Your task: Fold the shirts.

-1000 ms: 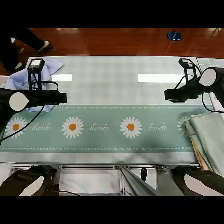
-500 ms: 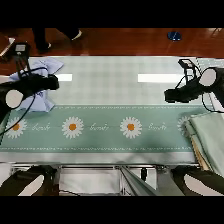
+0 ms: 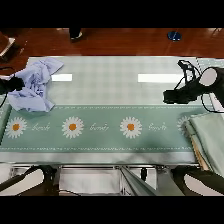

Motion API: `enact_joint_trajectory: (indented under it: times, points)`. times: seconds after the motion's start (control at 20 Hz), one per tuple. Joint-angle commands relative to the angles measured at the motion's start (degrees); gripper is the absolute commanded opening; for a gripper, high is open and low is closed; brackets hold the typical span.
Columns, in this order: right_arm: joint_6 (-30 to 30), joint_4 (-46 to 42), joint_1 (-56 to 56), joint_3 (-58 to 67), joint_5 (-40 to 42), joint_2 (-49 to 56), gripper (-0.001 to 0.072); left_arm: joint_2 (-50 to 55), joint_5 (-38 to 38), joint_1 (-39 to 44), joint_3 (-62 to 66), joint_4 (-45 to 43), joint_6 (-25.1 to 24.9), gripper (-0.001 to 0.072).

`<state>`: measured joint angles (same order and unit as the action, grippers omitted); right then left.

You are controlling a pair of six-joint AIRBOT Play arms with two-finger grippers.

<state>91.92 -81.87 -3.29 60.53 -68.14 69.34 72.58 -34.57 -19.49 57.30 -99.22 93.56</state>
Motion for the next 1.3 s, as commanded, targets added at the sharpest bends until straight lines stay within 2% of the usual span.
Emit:
enact_joint_trajectory:
  times: [0.0, 0.25, 0.4, 0.45, 0.5, 0.55, 0.6, 0.65, 0.7, 0.85, 1.05, 1.25]
  points:
    - [0.68, 2.34, -0.04, -0.02, -0.07, 0.02, 0.0408, 10.86, -4.57, -1.88, 7.54, -0.24, -1.49, 0.0506]
    - [1.07, 2.47, -0.02, -0.02, 0.09, 0.02, 0.0408, 25.07, -21.84, -0.94, 21.27, 0.39, -1.60, 0.0505]
    - [1.62, 2.49, -0.02, -0.02, 0.35, 0.02, 0.0408, 29.66, -28.65, 0.48, 24.72, 1.27, -2.05, 0.0504]
    - [1.70, 2.49, -0.04, -0.02, 0.31, 0.02, 0.0408, 30.03, -29.66, 1.03, 24.96, 1.27, -2.01, 0.0457]
    - [1.70, 2.49, -0.02, -0.02, 0.31, 0.02, 0.0408, 29.90, -30.38, 1.49, 25.07, 1.27, -2.03, 0.0234]
    - [1.68, 2.49, -0.02, -0.02, 0.31, 0.02, 0.0408, 29.51, -31.19, 1.92, 25.38, 1.27, -2.03, 0.0106]
    - [1.68, 2.49, -0.02, -0.02, 0.31, 0.02, 0.0408, 28.83, -31.76, 2.47, 25.92, 1.33, -2.01, 0.0061]
    - [1.68, 2.49, -0.02, -0.02, 0.28, 0.02, 0.0408, 27.67, -31.93, 3.04, 26.40, 1.92, -2.01, 0.0059]
    - [1.68, 2.49, -0.02, -0.02, 0.15, 0.02, 0.0408, 25.99, -31.28, 3.63, 26.91, 4.02, -2.03, 0.0019]
    - [1.40, 3.02, -0.02, -0.02, -0.70, 0.00, 0.0408, 18.16, -24.61, 4.94, 27.45, 16.41, -2.16, 0.0019]
    - [-1.16, 6.32, -0.02, -0.02, -0.74, -2.64, 0.0407, 5.86, -15.39, 7.23, 27.47, 35.67, -8.98, 0.0019]
    - [-1.64, 6.34, -0.02, -0.02, -0.31, -9.16, 0.0407, -5.40, -9.84, 11.02, 27.56, 46.88, -12.15, 0.0019]
